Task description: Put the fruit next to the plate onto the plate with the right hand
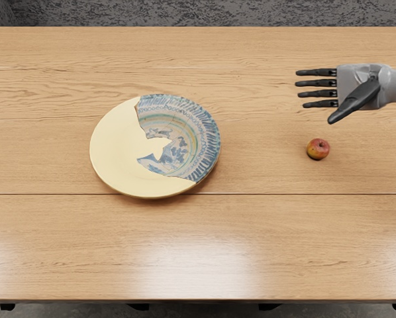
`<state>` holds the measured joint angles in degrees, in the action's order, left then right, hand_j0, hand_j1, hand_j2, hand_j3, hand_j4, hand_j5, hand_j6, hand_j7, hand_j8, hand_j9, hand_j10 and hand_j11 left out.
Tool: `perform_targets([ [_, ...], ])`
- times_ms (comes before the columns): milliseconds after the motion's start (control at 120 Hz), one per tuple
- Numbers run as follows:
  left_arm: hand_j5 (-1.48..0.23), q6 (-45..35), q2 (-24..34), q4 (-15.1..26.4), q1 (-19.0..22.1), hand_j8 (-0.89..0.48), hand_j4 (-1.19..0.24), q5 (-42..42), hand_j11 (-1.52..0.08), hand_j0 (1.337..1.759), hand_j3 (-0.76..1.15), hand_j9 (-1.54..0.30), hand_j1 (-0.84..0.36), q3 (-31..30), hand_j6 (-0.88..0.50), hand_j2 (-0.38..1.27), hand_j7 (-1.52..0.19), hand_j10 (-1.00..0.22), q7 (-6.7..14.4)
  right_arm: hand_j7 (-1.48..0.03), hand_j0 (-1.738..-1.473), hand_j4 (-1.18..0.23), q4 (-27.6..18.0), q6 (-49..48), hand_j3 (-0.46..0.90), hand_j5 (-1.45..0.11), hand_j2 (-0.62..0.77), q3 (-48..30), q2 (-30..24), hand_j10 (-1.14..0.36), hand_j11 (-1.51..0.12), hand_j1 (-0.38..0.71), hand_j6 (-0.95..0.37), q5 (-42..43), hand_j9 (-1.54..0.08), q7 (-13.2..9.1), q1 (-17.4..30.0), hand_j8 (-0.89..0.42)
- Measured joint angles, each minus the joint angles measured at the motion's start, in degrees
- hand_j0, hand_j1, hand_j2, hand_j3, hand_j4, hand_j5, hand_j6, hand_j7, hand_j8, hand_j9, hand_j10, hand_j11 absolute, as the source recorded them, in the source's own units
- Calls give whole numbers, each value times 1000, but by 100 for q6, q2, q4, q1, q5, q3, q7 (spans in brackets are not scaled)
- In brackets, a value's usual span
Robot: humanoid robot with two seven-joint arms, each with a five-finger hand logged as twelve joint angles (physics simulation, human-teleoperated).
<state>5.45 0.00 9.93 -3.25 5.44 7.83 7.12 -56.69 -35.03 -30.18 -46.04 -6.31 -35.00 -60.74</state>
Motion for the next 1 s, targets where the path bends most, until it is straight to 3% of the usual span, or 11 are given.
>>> perform_targets([
  [233, 0, 0, 0, -1, 0, 0, 0, 0, 0, 1658, 0, 0, 349, 0, 0, 0, 0, 0, 0, 0, -1658, 0, -7, 0, 0, 0, 0, 2, -54, 1, 0, -349, 2, 44, 0, 0, -40, 1],
  [375, 0, 0, 0, 0, 1, 0, 0, 0, 0, 1658, 0, 0, 349, 0, 0, 0, 0, 0, 0, 0, -1658, 0, -104, 0, 0, 0, 0, -91, -63, 1, 0, -349, 1, 1211, 0, 0, -115, 1],
  [558, 0, 0, 0, 0, 4, 0, 0, 0, 0, 1658, 0, 0, 349, 0, 0, 0, 0, 0, 0, 0, -1658, -1, -1208, 155, 0, 0, 0, -292, -153, 0, 0, -349, -1, 3104, 0, 100, -135, -1],
  [742, 0, 0, 0, 0, 2, 0, 0, 0, 0, 1658, 0, 0, 349, 0, 0, 0, 0, 0, 0, 0, -1658, -2, -2182, 1053, 0, 0, 0, -274, -273, -2, 0, -349, -3, 4118, 0, 131, -34, -2],
  [1000, 0, 0, 0, 0, 0, 0, 0, 0, 0, 1658, 0, 0, 349, 0, 0, 0, 0, 0, 0, 0, -1658, -3, -2783, 2169, 0, -1, 1, -156, -288, -3, 0, -349, -5, 4776, 0, 127, 307, -4],
])
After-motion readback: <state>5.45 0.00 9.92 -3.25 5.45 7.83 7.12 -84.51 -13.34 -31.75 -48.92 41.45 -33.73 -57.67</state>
